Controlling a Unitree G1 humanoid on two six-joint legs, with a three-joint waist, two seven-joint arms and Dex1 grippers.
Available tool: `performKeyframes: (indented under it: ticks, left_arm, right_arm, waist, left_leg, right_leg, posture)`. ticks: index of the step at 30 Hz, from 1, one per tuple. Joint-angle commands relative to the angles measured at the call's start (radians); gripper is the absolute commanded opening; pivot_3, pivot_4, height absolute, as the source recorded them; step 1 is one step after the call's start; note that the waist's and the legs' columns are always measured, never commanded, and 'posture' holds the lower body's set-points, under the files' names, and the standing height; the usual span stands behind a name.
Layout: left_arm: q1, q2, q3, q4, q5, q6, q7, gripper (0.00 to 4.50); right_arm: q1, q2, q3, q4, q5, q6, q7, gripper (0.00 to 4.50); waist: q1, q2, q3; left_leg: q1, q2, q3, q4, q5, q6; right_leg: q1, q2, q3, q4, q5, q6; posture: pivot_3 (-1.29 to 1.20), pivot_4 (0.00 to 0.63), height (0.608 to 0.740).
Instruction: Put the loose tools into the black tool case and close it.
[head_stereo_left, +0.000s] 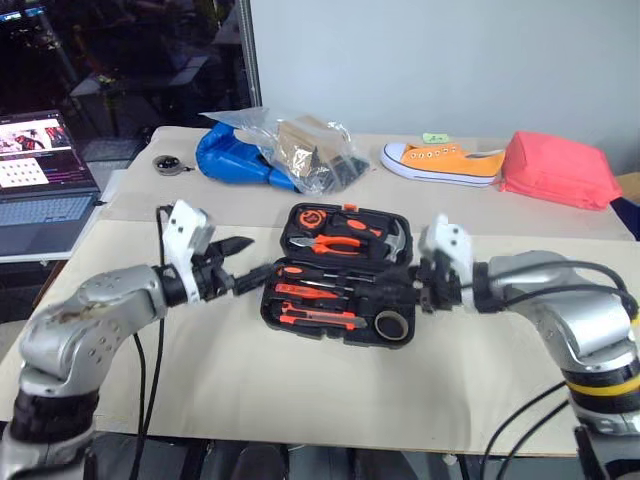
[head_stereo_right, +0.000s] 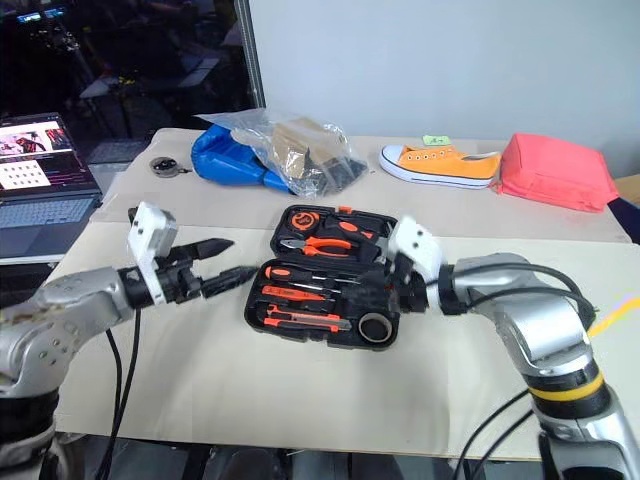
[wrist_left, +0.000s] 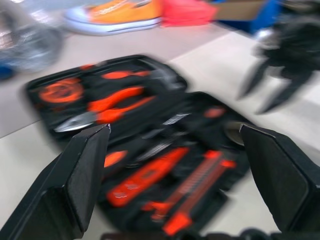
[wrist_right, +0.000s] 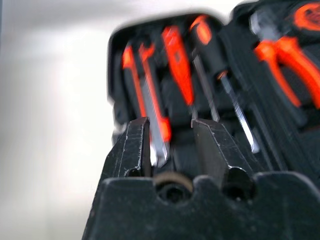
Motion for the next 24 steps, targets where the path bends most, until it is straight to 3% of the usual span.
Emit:
performKeyframes:
  ticks: [1,5,6,12,19,22,24]
  left_arm:
    - [-0.124,-0.058,-0.032,0.138,0.042,0.071,0.076,4.47]
    - [-0.281,-0.141,-0.093,0.338,0.132,0.085,0.119,4.47]
    - [-0.318,-0.16,-0.098,0.396,0.15,0.072,0.118,4.47]
    - [-0.516,-0.24,-0.14,0.778,0.275,-0.033,0.056,4.47]
    - [-0.717,-0.315,-0.148,1.251,0.406,-0.224,-0.037,4.47]
    - [-0.768,-0.341,-0.134,1.377,0.445,-0.284,-0.058,3.75]
    - [-0.791,-0.359,-0.125,1.437,0.463,-0.312,-0.077,3.0]
  right_arm:
    - [-0.027,0.024,-0.085,0.004,-0.012,0.083,-0.144,3.06]
    - [-0.056,0.071,-0.115,0.09,-0.099,0.136,-0.337,4.39]
    - [-0.063,0.079,-0.108,0.105,-0.109,0.144,-0.359,4.46]
    - [-0.205,0.208,-0.157,0.329,-0.143,0.243,-0.528,4.46]
    - [-0.328,0.283,-0.218,0.566,-0.135,0.229,-0.576,4.46]
    - [-0.362,0.299,-0.218,0.634,-0.131,0.226,-0.577,4.5]
    - [-0.379,0.304,-0.198,0.692,-0.144,0.219,-0.575,3.98]
  waist:
    - [0.004,0.0,0.0]
    - [0.006,0.0,0.0]
    - [0.006,0.0,0.0]
    - [-0.007,0.0,0.0]
    - [-0.002,0.0,0.0]
    - [-0.002,0.0,0.0]
    - [-0.004,0.0,0.0]
  left_leg:
    - [0.0,0.0,0.0,0.0,0.0,0.0]
    - [-0.003,-0.001,-0.001,-0.001,0.0,0.0]
    - [-0.004,-0.001,-0.001,-0.001,0.0,0.0]
    - [-0.012,-0.002,0.002,-0.002,0.001,-0.001]
    - [-0.011,-0.002,0.007,-0.004,0.004,-0.005]
    - [-0.013,-0.003,0.007,-0.004,0.004,-0.005]
    - [-0.015,-0.003,0.007,-0.004,0.004,-0.005]
  right_leg:
    - [0.0,0.0,0.0,0.0,0.0,0.0]
    - [-0.002,0.0,-0.001,-0.002,0.0,0.0]
    - [-0.003,-0.001,-0.001,-0.002,0.0,0.0]
    - [-0.016,0.0,0.002,0.005,0.0,0.0]
    - [-0.016,0.0,0.001,0.006,0.0,-0.001]
    - [-0.016,-0.001,0.0,0.006,0.0,0.0]
    - [-0.017,0.0,0.0,0.007,0.0,-0.001]
  posture:
    - [0.0,0.15,0.74]
    - [0.0,0.15,0.74]
    - [0.0,0.15,0.74]
    - [0.0,0.15,0.74]
    - [0.0,0.15,0.74]
    - [0.0,0.15,0.74]
    - [0.0,0.15,0.74]
